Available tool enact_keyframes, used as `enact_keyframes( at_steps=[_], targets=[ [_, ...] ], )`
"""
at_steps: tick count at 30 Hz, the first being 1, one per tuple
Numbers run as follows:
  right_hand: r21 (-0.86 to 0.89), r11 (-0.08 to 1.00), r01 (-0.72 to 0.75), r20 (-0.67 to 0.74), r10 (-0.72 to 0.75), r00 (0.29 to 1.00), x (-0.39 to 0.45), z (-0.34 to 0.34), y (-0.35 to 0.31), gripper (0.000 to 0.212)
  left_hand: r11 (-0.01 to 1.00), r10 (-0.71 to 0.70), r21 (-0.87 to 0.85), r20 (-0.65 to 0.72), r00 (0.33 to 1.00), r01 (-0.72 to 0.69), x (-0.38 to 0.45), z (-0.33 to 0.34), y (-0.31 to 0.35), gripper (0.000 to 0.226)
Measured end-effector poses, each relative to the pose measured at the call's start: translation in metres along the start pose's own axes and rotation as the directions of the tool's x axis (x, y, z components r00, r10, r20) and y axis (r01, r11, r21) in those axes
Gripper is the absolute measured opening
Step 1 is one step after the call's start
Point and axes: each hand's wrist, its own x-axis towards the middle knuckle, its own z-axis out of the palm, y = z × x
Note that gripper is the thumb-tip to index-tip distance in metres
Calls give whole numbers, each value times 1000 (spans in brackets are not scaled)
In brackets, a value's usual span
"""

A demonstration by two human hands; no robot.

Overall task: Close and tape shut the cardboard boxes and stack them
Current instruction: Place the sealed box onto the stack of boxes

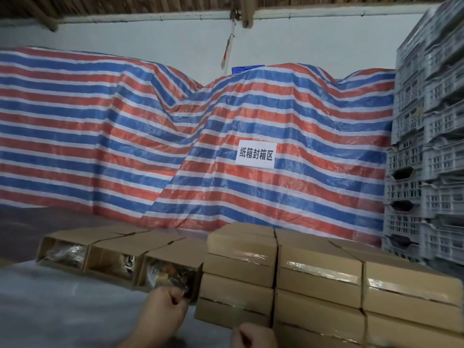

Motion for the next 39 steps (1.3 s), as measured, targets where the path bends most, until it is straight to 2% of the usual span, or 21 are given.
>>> enact_keyframes(
  at_steps=[3,7,10,12,13,15,16,18,21,23,24,26,30,35,39],
  targets=[
    [-54,999,4,-125,-10,992,-13,-2,-6,36,998,47,-31,23,999,-46,8,3,-4,27],
    [-69,996,50,-144,-59,988,-16,2,-5,34,995,50,-84,-33,998,-53,22,2,-12,13],
    [66,997,31,5,-31,999,-2,-11,3,41,994,49,-88,-94,994,-58,34,-11,-21,29],
    [69,990,127,118,-134,984,-3,-9,4,34,996,25,-77,-108,994,-34,39,-21,-30,47],
    [-15,973,232,80,-231,970,-6,-6,2,25,995,-23,-97,-109,994,12,40,-25,-35,56],
    [-154,956,250,-61,-261,963,1,0,-11,27,982,-124,-156,-113,986,106,43,-28,-48,61],
    [-175,947,270,-59,-284,957,10,5,-17,30,978,-145,-169,-114,983,125,45,-29,-55,59],
    [-205,920,335,30,-336,941,33,8,-27,34,969,-171,-205,-166,971,136,51,-32,-67,50],
    [-358,776,519,-18,-562,827,77,13,-59,37,934,-263,-306,-242,934,184,57,-34,-76,38],
    [-468,653,595,42,-656,754,100,23,-79,23,932,-276,-307,-259,926,192,58,-33,-79,36],
    [-522,605,601,81,-667,741,115,29,-86,16,937,-272,-294,-272,923,190,59,-32,-80,37],
    [-636,537,554,161,-609,777,147,40,-101,17,950,-256,-254,-303,918,181,60,-32,-82,38],
    [-843,287,454,334,-383,861,186,77,-110,26,966,-240,-174,-318,917,193,62,-29,-82,31],
    [-929,148,340,316,-164,934,202,108,-93,42,960,-250,-195,-274,929,201,60,-27,-86,33],
    [-937,73,342,326,-172,930,201,113,-90,31,954,-259,-228,-313,914,193,60,-29,-86,31]
  ],
)
